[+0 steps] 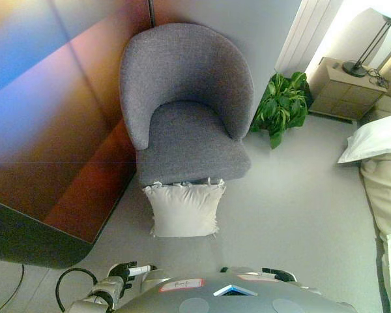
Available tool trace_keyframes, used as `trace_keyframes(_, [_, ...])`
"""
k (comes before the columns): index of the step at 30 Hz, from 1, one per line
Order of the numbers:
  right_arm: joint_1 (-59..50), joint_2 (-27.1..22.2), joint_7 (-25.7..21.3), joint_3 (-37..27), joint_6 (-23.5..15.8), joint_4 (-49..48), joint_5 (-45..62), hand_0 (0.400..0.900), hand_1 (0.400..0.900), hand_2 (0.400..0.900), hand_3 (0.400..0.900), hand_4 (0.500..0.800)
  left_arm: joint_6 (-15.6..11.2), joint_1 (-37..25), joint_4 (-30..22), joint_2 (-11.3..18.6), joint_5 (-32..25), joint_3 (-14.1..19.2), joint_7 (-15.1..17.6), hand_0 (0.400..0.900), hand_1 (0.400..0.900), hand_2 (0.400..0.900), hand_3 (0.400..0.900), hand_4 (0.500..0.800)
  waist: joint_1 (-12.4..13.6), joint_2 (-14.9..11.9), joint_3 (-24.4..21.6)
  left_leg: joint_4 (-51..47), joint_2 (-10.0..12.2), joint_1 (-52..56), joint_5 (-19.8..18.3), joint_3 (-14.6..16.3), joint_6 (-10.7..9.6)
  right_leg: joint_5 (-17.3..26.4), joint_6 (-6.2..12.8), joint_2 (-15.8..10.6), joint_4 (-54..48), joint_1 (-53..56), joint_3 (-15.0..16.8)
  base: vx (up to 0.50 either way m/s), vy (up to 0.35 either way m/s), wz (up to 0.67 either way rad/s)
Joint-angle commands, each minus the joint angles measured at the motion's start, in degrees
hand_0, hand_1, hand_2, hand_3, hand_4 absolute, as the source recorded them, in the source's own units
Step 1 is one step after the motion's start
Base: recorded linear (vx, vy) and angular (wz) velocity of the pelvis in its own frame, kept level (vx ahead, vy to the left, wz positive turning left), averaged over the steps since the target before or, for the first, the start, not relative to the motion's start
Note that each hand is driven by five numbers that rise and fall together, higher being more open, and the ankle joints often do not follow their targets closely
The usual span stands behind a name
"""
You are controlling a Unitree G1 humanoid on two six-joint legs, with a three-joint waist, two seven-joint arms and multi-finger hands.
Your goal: Pick up the pillow and put it on the sofa.
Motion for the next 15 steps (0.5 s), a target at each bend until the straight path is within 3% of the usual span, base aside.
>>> trace_keyframes(1, [-5.71, 0.45, 0.01, -0.41, -0.67, 2.37, -0.1, 0.9, 0.9, 0.9, 0.9, 0.8, -0.74, -4.4, 2.16, -0.37, 0.92, -1.55, 0.35, 0.9, 0.9, 0.9, 0.9, 0.8, 0.95, 1.82, 3.21, 0.27, -5.32, 2.82, -5.67, 0.57, 5.03, -5.31, -0.21, 1.96, 6.68, -1.98, 2.78, 0.0, 0.0, 0.0])
trace_keyframes(8, [-5.61, 0.54, -0.13, -0.47, -0.56, 2.34, -0.42, 0.9, 0.9, 0.9, 0.9, 0.8, -3.27, -4.4, 1.72, -0.58, -0.57, -1.44, -0.16, 0.9, 0.9, 0.9, 0.9, 0.8, 0.87, 1.86, 3.33, 0.27, -5.32, 2.81, -5.63, 0.63, 5.03, -5.33, -0.27, 2.03, 6.66, -1.99, 2.94, 0.0, 0.0, 0.0])
trace_keyframes(15, [-5.45, 0.56, -0.35, -0.61, -0.98, 2.47, -0.49, 0.9, 0.9, 0.9, 0.9, 0.8, -3.16, -4.1, 1.63, -0.62, -0.09, -1.42, -0.43, 0.9, 0.9, 0.9, 0.9, 0.8, 0.98, 1.93, 3.46, 0.27, -5.31, 2.68, -5.54, 0.47, 4.97, -5.31, -0.28, 2.02, 6.61, -2.02, 2.81, 0.0, 0.0, 0.0])
